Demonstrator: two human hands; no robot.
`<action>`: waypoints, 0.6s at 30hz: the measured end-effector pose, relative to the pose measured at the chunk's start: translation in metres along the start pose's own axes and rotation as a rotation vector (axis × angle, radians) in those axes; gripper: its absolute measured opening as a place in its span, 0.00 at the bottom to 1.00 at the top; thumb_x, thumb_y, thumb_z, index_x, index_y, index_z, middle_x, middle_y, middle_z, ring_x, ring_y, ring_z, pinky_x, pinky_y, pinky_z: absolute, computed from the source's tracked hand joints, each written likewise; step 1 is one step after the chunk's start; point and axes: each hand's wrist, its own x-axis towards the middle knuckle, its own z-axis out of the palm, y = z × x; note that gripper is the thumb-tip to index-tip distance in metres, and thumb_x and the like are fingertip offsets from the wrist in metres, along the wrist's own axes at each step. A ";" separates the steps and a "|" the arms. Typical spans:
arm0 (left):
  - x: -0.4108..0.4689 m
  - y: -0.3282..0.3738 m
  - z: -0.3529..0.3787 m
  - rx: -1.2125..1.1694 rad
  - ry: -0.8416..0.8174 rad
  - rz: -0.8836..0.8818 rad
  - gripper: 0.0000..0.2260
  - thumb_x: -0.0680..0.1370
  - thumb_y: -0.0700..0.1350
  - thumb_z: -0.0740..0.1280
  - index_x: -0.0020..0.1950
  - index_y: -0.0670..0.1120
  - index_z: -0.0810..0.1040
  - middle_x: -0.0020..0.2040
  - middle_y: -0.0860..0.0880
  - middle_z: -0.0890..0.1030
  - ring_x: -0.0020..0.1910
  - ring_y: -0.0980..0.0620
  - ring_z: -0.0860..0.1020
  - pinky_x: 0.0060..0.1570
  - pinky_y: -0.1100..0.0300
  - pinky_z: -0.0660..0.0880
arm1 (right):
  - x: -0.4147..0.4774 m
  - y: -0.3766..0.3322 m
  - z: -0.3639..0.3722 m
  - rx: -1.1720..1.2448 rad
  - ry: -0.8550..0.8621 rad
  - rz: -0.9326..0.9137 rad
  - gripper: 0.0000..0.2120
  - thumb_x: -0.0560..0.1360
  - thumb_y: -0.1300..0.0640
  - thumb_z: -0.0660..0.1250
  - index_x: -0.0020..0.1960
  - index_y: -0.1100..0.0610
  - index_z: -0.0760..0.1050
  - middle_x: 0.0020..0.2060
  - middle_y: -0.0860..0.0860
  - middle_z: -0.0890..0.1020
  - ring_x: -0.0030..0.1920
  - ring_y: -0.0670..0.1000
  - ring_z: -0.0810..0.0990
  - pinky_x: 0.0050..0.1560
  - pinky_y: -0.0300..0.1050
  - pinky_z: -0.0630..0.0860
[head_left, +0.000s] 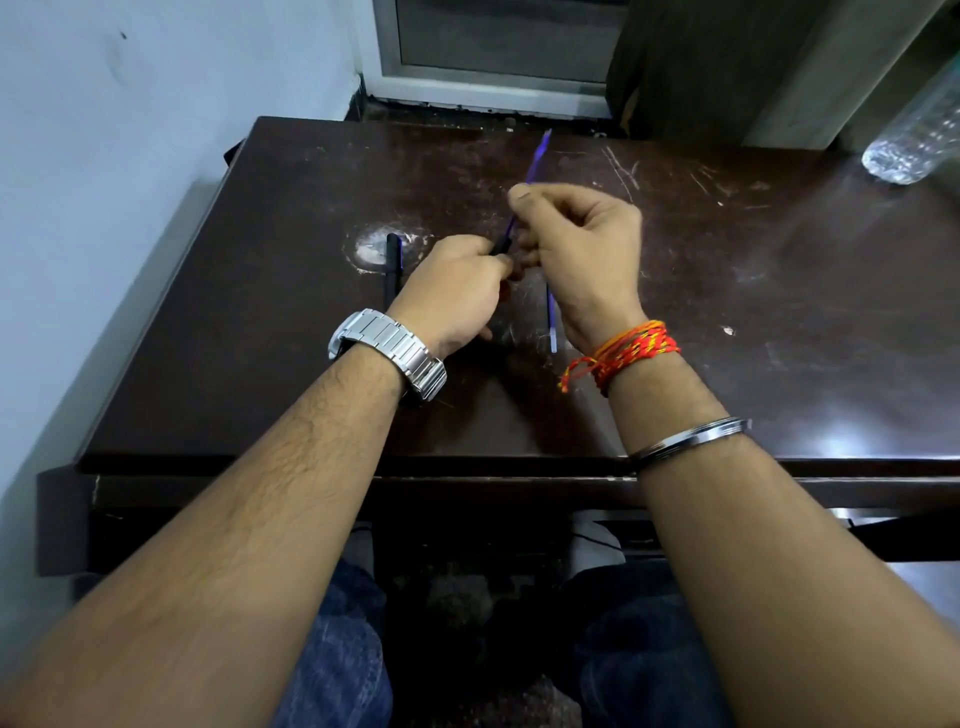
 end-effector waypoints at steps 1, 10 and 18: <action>-0.001 0.001 0.001 0.014 -0.009 0.011 0.08 0.72 0.48 0.62 0.39 0.46 0.78 0.38 0.44 0.79 0.36 0.44 0.78 0.39 0.48 0.75 | -0.001 0.000 0.000 -0.060 -0.026 0.028 0.14 0.73 0.50 0.73 0.34 0.58 0.83 0.27 0.52 0.80 0.29 0.47 0.76 0.35 0.49 0.75; -0.002 0.002 0.001 -0.110 0.093 0.012 0.08 0.80 0.44 0.65 0.45 0.46 0.82 0.29 0.51 0.71 0.26 0.58 0.74 0.44 0.49 0.84 | 0.020 0.000 -0.042 -0.434 0.286 0.108 0.21 0.76 0.45 0.63 0.32 0.55 0.81 0.30 0.49 0.84 0.34 0.46 0.81 0.40 0.38 0.77; -0.005 -0.002 0.001 0.065 0.171 0.103 0.04 0.77 0.48 0.70 0.44 0.51 0.82 0.37 0.52 0.82 0.36 0.50 0.85 0.44 0.46 0.84 | 0.019 0.005 -0.051 -0.758 0.168 0.150 0.05 0.71 0.58 0.69 0.39 0.56 0.83 0.33 0.50 0.79 0.29 0.40 0.73 0.31 0.29 0.68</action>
